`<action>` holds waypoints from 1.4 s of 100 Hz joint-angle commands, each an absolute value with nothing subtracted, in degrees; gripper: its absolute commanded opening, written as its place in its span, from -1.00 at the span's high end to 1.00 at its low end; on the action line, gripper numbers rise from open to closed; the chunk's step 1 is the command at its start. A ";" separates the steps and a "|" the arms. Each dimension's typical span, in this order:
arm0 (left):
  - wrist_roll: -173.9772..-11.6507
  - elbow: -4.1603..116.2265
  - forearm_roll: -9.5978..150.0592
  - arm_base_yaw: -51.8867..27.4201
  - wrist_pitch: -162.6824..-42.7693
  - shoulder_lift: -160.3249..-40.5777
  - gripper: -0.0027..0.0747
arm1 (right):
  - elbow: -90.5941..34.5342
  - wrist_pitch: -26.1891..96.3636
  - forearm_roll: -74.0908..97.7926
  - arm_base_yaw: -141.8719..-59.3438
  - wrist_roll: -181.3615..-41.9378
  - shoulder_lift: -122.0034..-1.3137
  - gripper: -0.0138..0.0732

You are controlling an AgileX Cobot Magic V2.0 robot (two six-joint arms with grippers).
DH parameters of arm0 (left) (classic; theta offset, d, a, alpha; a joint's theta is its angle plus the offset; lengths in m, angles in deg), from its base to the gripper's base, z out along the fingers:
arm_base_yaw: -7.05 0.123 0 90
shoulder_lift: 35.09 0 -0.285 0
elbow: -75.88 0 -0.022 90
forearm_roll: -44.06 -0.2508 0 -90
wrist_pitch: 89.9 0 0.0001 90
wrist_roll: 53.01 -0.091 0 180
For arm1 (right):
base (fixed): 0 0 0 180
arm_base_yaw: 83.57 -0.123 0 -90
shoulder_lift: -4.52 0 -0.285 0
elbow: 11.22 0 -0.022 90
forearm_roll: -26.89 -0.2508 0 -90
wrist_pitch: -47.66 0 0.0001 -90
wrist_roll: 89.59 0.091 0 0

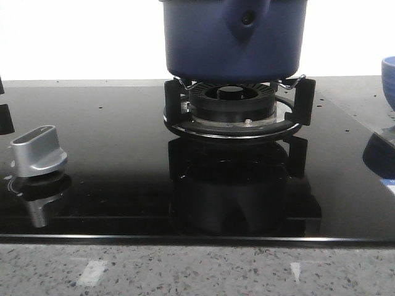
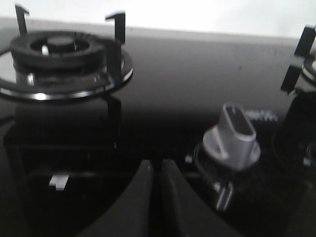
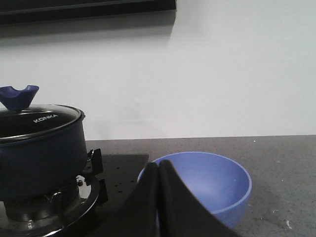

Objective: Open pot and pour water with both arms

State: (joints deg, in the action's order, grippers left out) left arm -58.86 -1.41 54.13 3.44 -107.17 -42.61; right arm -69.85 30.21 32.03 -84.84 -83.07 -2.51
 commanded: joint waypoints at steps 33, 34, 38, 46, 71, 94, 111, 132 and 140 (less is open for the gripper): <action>-58.17 -3.14 54.31 4.65 -106.60 -41.10 0.98 | -68.53 35.07 32.81 -84.98 -83.57 -2.86 0.85; -58.17 -3.14 54.31 4.65 -106.60 -41.10 0.98 | -68.53 35.07 32.81 -84.98 -83.57 -2.86 0.85; -58.17 -3.14 54.31 4.65 -106.60 -41.10 0.98 | -68.53 35.07 32.81 -84.98 -83.57 -2.86 0.85; -58.17 -3.14 54.31 4.65 -106.60 -41.10 0.98 | -68.53 35.07 32.81 -84.98 -83.57 -2.86 0.85; -58.17 -3.14 54.31 4.65 -106.60 -41.10 0.98 | -68.53 35.07 32.81 -84.98 -83.57 -2.86 0.85; -58.17 -3.14 54.31 4.65 -106.60 -41.10 0.98 | -68.53 35.07 32.81 -84.98 -83.57 -2.86 0.85; -58.17 -3.14 54.31 4.65 -106.60 -41.10 0.98 | -68.53 34.51 32.81 -84.77 -83.57 -2.73 0.85; -58.17 -3.14 54.31 4.65 -106.60 -41.10 0.98 | -71.07 27.38 38.52 -84.62 -83.37 -2.73 0.85; -58.17 -3.14 54.31 4.65 -106.60 -41.10 0.98 | -74.30 27.75 39.41 -83.07 -83.37 -2.73 0.85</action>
State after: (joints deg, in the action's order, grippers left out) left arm -58.74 -1.41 54.04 4.41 -108.94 -42.61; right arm -72.74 24.72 36.95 -84.43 -83.07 -2.47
